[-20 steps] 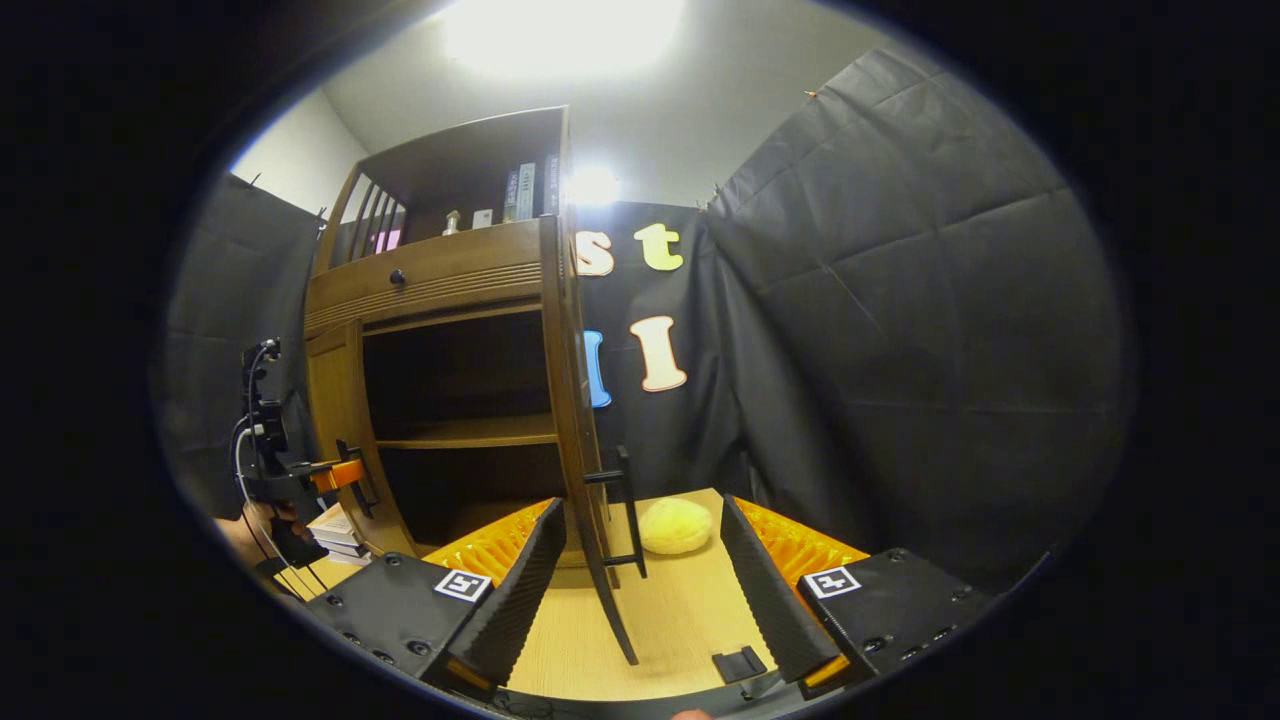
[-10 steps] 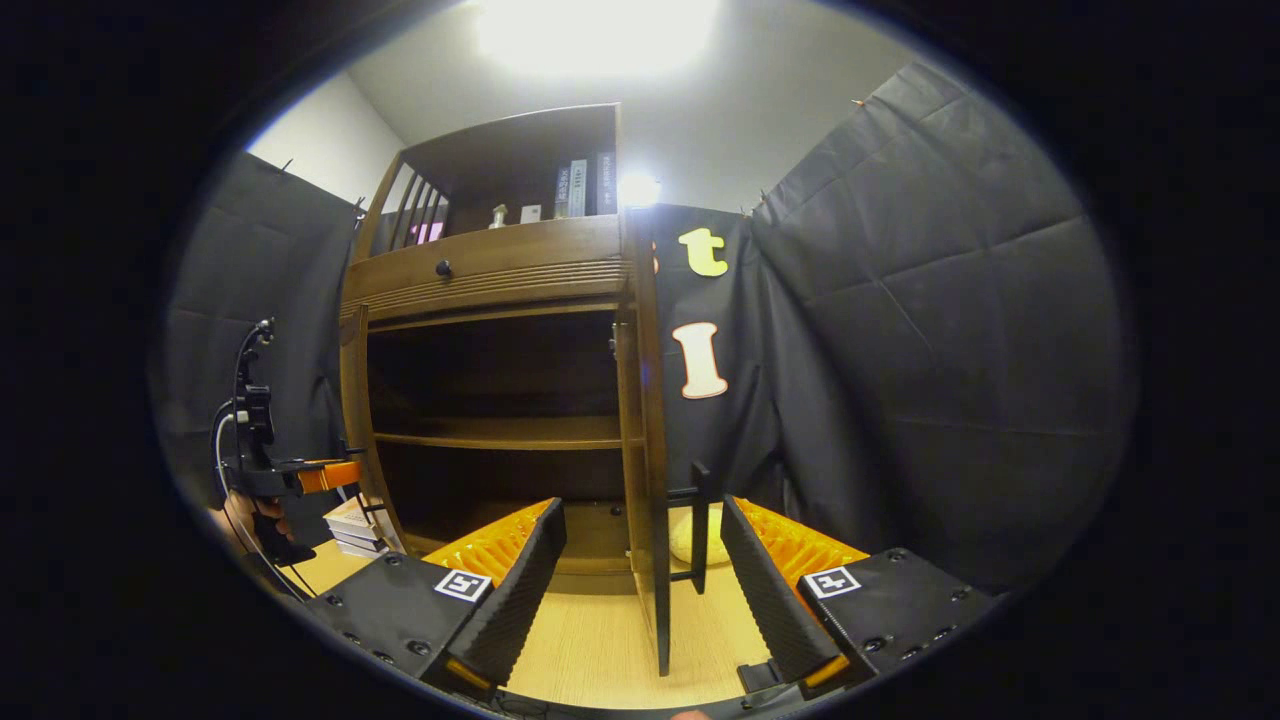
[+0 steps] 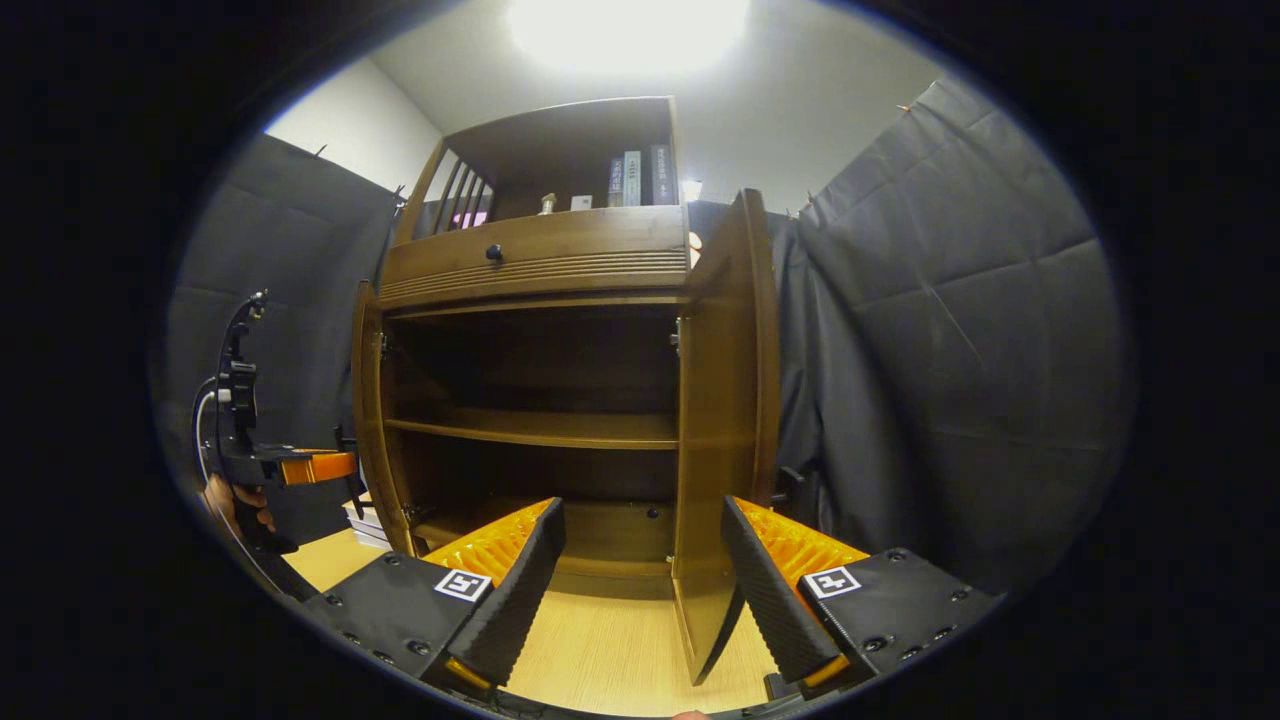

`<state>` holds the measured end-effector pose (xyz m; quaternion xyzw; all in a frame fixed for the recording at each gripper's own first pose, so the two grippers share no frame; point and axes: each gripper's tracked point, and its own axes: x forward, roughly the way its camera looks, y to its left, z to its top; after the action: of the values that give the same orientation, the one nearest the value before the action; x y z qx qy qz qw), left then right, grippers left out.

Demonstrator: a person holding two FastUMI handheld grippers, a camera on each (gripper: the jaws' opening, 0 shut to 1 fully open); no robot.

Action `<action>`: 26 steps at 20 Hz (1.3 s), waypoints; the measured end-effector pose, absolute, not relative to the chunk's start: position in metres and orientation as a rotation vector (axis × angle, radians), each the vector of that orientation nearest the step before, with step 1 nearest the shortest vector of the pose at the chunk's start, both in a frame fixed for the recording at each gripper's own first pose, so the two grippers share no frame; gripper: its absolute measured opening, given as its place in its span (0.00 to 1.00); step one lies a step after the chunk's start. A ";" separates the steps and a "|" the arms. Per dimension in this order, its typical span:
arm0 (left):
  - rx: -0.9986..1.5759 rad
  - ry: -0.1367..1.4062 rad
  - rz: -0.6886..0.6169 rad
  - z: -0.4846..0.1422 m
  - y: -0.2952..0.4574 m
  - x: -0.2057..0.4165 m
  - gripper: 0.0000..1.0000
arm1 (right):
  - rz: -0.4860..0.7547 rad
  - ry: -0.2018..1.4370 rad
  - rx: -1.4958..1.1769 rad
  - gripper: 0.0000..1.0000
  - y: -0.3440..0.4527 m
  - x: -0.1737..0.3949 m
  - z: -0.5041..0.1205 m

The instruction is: Open the right door of the double-door shoe cabinet with the right hand, and open the left door with the left hand.

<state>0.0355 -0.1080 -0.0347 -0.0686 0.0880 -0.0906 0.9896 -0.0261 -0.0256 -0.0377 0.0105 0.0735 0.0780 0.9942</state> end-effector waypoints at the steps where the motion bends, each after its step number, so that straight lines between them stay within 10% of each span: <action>1: -0.127 0.178 -0.173 -0.035 -0.103 0.032 0.21 | 0.167 0.147 0.024 0.98 -0.020 -0.025 -0.039; 26: -0.134 0.180 0.001 -0.055 0.061 0.006 0.19 | 0.289 0.208 0.043 0.98 0.090 0.010 -0.065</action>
<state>0.0065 0.0612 -0.0554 -0.0668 0.0896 0.0003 0.9937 0.0100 0.0898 -0.0652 0.0215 0.1036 0.1436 0.9840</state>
